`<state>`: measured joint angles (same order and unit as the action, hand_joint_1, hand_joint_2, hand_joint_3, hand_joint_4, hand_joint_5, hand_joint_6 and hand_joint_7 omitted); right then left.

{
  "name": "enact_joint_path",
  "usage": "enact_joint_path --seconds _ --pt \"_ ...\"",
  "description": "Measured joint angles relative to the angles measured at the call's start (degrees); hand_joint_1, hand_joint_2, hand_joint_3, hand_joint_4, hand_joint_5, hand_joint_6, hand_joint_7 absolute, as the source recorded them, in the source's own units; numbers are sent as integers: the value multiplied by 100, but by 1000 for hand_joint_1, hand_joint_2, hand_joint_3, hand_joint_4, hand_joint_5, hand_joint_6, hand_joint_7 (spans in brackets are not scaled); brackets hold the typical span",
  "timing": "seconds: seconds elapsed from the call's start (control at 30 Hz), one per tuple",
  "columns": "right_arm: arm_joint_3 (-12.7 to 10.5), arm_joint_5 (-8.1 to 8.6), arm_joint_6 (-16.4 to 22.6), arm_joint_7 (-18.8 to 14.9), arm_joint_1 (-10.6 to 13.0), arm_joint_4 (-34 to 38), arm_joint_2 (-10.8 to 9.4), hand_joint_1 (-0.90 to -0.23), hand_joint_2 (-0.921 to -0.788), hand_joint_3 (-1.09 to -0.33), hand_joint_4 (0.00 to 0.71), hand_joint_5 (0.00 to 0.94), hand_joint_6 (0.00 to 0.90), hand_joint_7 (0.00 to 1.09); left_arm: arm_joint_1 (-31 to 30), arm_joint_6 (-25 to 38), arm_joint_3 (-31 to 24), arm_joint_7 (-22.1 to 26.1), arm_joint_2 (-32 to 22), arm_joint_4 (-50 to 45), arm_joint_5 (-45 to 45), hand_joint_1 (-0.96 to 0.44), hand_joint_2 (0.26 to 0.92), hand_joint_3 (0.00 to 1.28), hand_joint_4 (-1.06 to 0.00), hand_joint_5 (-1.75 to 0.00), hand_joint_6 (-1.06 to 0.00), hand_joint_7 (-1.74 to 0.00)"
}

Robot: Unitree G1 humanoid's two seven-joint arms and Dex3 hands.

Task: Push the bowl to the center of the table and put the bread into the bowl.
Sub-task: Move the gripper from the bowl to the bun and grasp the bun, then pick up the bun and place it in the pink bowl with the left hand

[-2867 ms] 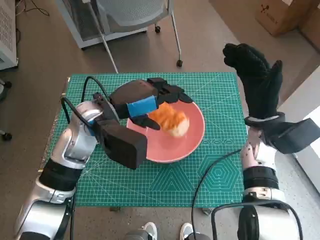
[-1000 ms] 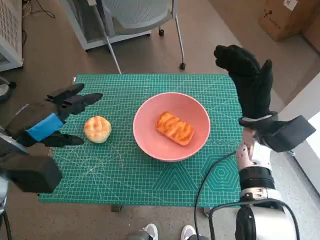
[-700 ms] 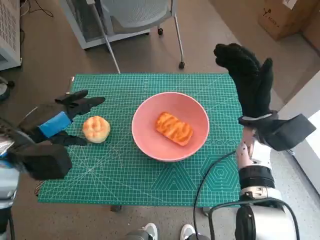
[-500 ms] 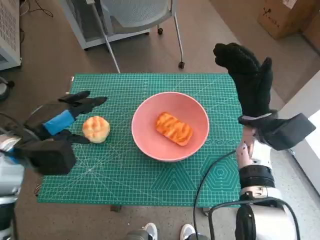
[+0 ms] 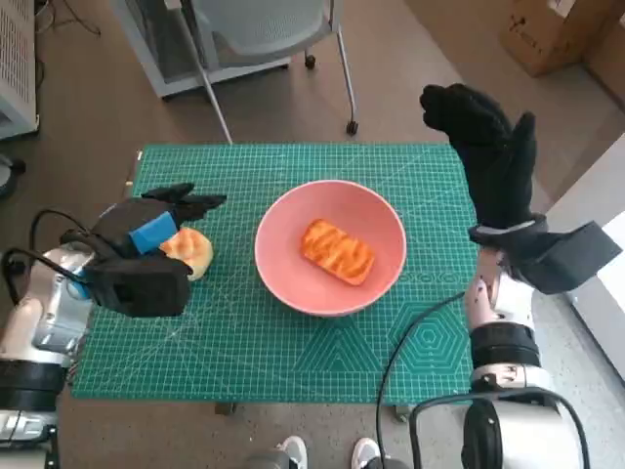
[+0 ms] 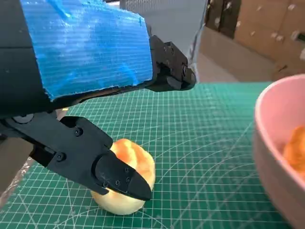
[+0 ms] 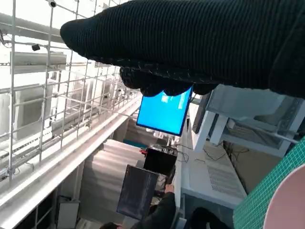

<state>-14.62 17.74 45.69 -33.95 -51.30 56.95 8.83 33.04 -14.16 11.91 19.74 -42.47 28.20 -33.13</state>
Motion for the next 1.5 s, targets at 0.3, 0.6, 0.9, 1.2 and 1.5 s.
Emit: enact_joint_path --seconds 0.3,0.6,0.9,1.2,1.5 --pt "-69 9 0 -33 3 1 33 -579 -921 -581 339 4 488 11 324 289 316 153 155 796 -92 -135 769 7 -226 -8 -419 -26" --pt "-98 5 1 -31 5 2 50 -574 -921 -576 346 5 493 11 606 707 509 377 291 1278 -100 -98 789 11 -334 -23 -504 -37" --pt "-102 7 -2 -32 5 7 49 -569 -921 -575 348 4 495 9 783 890 718 156 447 1675 -275 5 889 43 -647 -123 -745 -118" --pt "-100 11 -14 -33 5 -2 39 -577 -921 -574 349 3 496 8 829 899 788 -123 450 1724 -310 1 919 109 -627 -1161 -598 -1159" --pt "-99 12 -29 -35 8 -16 2 -574 -921 -572 349 2 496 7 749 809 764 -98 348 1392 -277 1 920 102 -616 -1240 -624 -1171"
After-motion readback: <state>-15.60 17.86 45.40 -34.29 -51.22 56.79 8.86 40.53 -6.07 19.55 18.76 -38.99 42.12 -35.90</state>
